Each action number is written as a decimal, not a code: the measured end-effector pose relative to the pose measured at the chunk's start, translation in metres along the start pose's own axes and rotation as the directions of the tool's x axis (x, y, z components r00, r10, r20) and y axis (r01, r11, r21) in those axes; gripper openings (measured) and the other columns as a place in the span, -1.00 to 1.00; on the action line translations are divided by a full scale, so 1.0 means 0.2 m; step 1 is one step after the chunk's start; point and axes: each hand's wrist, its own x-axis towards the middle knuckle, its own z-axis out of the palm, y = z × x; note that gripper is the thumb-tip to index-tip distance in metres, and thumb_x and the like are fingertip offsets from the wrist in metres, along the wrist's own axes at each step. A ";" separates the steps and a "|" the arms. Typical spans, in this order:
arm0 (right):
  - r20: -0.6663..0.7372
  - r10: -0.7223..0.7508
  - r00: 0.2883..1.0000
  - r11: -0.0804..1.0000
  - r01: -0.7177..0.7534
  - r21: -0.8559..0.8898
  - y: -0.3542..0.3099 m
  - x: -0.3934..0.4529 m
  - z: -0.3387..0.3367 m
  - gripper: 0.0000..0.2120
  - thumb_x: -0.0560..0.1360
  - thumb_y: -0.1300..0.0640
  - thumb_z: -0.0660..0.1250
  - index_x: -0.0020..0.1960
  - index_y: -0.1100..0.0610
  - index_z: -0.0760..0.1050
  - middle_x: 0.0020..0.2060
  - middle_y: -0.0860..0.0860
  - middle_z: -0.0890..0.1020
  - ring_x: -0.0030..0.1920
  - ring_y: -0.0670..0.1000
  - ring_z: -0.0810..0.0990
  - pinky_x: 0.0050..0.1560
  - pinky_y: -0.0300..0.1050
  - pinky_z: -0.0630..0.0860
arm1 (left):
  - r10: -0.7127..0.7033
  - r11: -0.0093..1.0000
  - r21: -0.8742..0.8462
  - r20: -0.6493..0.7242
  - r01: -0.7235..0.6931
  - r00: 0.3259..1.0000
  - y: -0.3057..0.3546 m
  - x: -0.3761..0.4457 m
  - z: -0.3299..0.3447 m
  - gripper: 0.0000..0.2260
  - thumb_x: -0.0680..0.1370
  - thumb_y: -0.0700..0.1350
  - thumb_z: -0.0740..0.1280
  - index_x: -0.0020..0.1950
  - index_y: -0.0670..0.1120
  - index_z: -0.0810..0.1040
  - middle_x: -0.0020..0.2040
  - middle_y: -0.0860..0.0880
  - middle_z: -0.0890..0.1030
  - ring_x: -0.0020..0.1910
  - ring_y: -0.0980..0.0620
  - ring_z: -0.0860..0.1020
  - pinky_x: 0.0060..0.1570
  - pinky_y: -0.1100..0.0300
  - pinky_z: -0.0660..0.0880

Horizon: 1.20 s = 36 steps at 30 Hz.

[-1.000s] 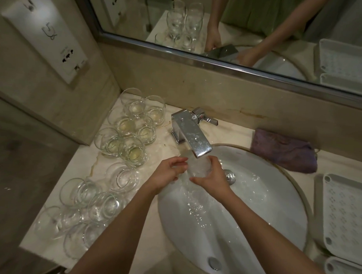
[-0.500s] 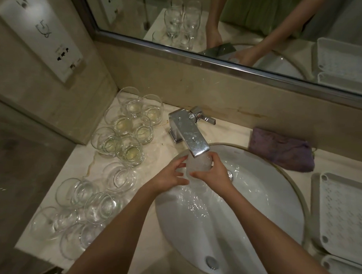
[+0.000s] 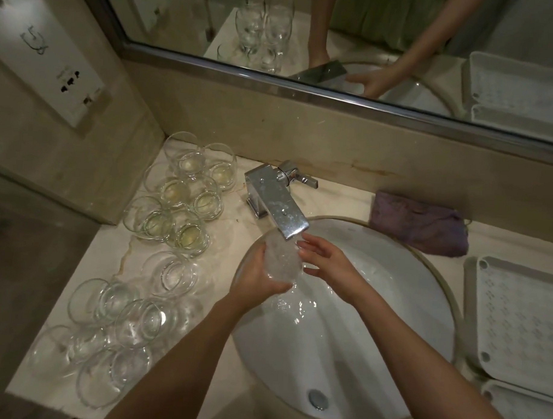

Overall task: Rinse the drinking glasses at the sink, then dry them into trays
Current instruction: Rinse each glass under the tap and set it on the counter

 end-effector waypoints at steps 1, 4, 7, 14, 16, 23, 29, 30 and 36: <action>0.004 0.009 1.000 1.000 -0.009 0.006 0.00 -0.01 0.00 -0.60 0.48 0.13 0.41 0.28 -0.03 0.43 0.23 -0.07 0.55 0.23 -0.04 0.55 0.21 -0.02 0.49 | -0.015 1.000 -0.023 -0.019 0.015 1.000 0.00 -0.01 0.01 -0.13 0.13 0.02 0.58 0.39 0.01 0.31 0.19 0.06 0.51 0.15 0.10 0.51 0.13 0.12 0.52; 0.039 0.020 0.999 0.997 -0.017 -0.073 0.02 -0.03 0.00 -0.52 0.46 0.18 0.44 0.32 -0.05 0.40 0.19 -0.11 0.53 0.22 -0.06 0.54 0.21 -0.03 0.49 | -0.033 0.997 -0.066 -0.022 0.031 0.999 0.00 0.01 0.03 -0.12 0.14 -0.04 0.59 0.40 -0.03 0.29 0.19 0.00 0.54 0.13 0.07 0.55 0.06 0.13 0.56; 0.016 -0.026 1.000 0.973 0.029 -0.231 0.04 -0.02 0.05 -0.38 0.35 0.19 0.55 0.33 -0.04 0.40 0.15 -0.12 0.52 0.17 0.00 0.56 0.24 -0.03 0.49 | -0.021 0.994 -0.104 -0.006 0.020 1.000 0.02 0.01 0.04 -0.24 0.27 -0.23 0.59 0.38 -0.12 0.30 0.12 -0.03 0.56 0.03 0.14 0.58 -0.15 0.33 0.55; -0.033 -0.112 0.993 0.954 0.098 -0.282 0.03 0.00 0.06 -0.45 0.28 0.22 0.59 0.17 -0.06 0.47 0.04 -0.10 0.59 0.03 0.00 0.61 0.17 -0.02 0.53 | 0.018 0.995 -0.101 0.159 -0.002 0.987 0.00 0.03 -0.02 -0.11 0.20 -0.04 0.63 0.44 -0.03 0.27 0.26 -0.04 0.52 0.23 0.00 0.55 0.20 -0.06 0.51; 0.021 -0.098 0.995 0.962 0.100 -0.254 0.02 -0.01 0.05 -0.47 0.31 0.26 0.56 0.18 -0.07 0.48 0.10 -0.04 0.61 0.04 0.01 0.62 0.17 -0.07 0.53 | -0.007 0.997 -0.072 0.163 0.019 0.987 0.00 0.03 -0.04 -0.18 0.18 -0.01 0.62 0.35 0.06 0.32 0.21 0.01 0.52 0.20 0.02 0.55 0.21 -0.09 0.50; 0.052 -0.028 0.998 0.975 0.039 -0.220 -0.06 -0.04 0.01 -0.52 0.45 0.16 0.45 0.34 0.00 0.44 0.15 -0.11 0.54 0.17 -0.11 0.52 0.04 -0.29 0.48 | -0.034 0.995 -0.090 0.008 0.034 0.999 -0.03 0.02 0.00 -0.15 0.08 0.19 0.63 0.29 0.15 0.35 0.22 0.04 0.55 0.18 0.04 0.56 0.15 -0.08 0.54; -0.017 0.012 1.000 0.984 -0.015 -0.177 0.02 -0.06 0.01 -0.59 0.51 0.10 0.40 0.34 0.02 0.45 0.20 -0.02 0.57 0.16 -0.02 0.57 0.10 -0.12 0.50 | -0.022 1.000 -0.016 -0.022 0.022 1.000 0.01 0.00 0.01 -0.12 0.10 0.13 0.56 0.35 0.07 0.28 0.23 0.04 0.49 0.20 0.06 0.51 0.17 -0.01 0.52; -0.021 0.022 1.000 0.986 -0.025 -0.167 0.03 -0.07 0.01 -0.59 0.52 0.09 0.38 0.35 0.04 0.44 0.20 -0.02 0.58 0.12 -0.03 0.59 0.07 -0.15 0.50 | -0.021 1.000 -0.008 -0.026 0.020 0.999 0.01 0.00 0.00 -0.14 0.11 0.12 0.56 0.33 0.08 0.27 0.22 0.05 0.48 0.20 0.06 0.50 0.17 -0.01 0.52; -0.098 0.023 0.995 0.989 -0.037 -0.140 0.07 -0.10 -0.02 -0.64 0.54 0.06 0.34 0.32 0.08 0.48 0.12 0.04 0.62 0.04 -0.01 0.65 -0.05 -0.24 0.49 | -0.004 0.997 0.072 -0.023 0.005 1.000 0.04 -0.02 -0.01 -0.18 0.19 -0.01 0.60 0.33 0.01 0.24 0.21 0.01 0.46 0.17 0.01 0.49 0.15 0.03 0.51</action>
